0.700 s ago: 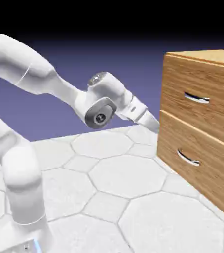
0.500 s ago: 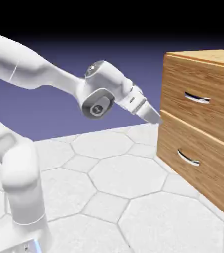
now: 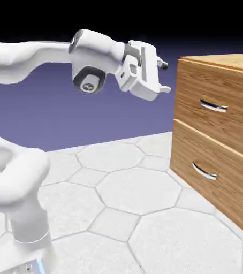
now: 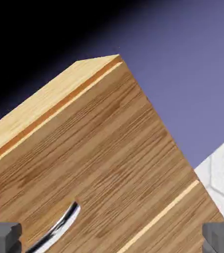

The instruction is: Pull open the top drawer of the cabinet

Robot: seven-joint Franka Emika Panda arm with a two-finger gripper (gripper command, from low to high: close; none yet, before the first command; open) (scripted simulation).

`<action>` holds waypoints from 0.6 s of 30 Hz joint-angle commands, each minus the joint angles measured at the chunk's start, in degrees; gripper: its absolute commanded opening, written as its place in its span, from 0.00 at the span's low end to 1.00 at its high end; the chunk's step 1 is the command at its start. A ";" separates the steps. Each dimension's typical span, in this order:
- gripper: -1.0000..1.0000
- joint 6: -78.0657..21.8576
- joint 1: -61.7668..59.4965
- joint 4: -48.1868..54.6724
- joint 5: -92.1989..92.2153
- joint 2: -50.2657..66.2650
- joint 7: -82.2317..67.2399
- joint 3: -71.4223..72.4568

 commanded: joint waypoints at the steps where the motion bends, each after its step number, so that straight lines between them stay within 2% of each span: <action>1: 0.50 -0.45 -1.51 0.68 2.50 -0.96 0.39 1.22; 18: 0.50 -8.16 -27.09 12.24 44.86 -17.29 7.09 21.93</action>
